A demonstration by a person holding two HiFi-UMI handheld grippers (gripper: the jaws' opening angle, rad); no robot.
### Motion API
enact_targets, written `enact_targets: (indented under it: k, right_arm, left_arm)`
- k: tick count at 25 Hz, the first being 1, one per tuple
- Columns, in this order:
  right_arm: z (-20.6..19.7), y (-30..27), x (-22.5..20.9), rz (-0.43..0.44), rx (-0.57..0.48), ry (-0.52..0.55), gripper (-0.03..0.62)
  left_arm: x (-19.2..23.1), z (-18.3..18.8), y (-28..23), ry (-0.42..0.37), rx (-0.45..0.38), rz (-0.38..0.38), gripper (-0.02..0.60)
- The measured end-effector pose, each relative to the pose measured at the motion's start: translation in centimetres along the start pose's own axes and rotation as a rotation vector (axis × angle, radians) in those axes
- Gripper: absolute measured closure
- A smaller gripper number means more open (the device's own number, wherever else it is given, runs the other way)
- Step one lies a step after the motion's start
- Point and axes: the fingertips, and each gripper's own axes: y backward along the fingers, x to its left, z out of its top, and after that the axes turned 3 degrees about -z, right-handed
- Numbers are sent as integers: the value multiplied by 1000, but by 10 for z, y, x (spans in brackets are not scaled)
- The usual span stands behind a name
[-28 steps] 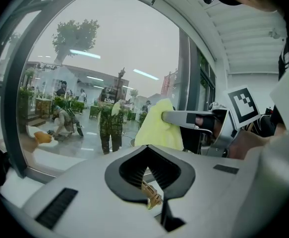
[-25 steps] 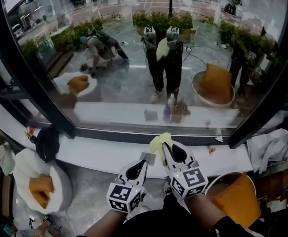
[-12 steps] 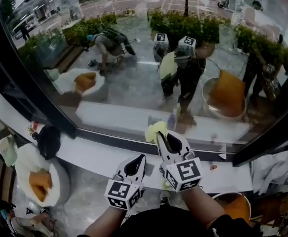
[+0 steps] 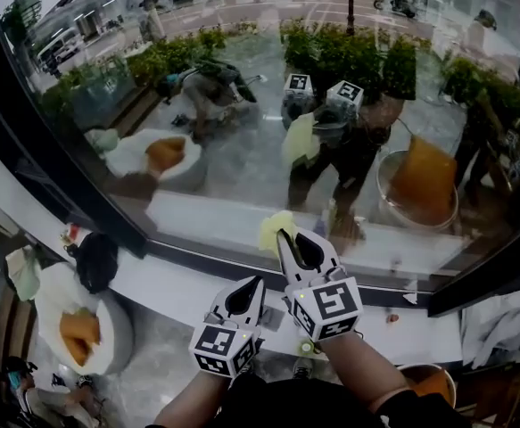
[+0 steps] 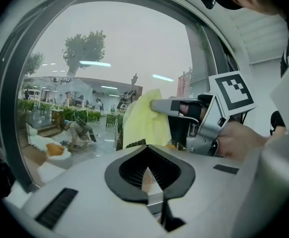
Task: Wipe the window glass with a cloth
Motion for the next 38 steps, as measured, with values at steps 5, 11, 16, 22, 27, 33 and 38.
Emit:
enact_targets:
  k: [5,11,16,22,27,33,38]
  right_arm:
    - [-1,-25,3,-39,4,16,542]
    - [-2,-81,28,-119,-4,37,542]
    - [-11,-122,49,-173,14,54,542]
    - [-19,-145,50,-221,34,74,542]
    - [-14,-168,45,-259,31,72,542]
    - [-11,-184,30,-298,30,73,542]
    - [-15,-189,19,-323,38,69,542]
  left_arm:
    - [27,4,-5,-25,6,-44,574]
    - [89,6,-4,-43,15,-128,574]
    - [138,6,-1,-24,9,-167,574]
    - [155,6,-10,-29,9,-229,574]
    - [173,10,-20,-34,22,-246,574]
    - [178,16,-41,-48,34,-277,574]
    - [182,17,-51,-54,39,-293,574]
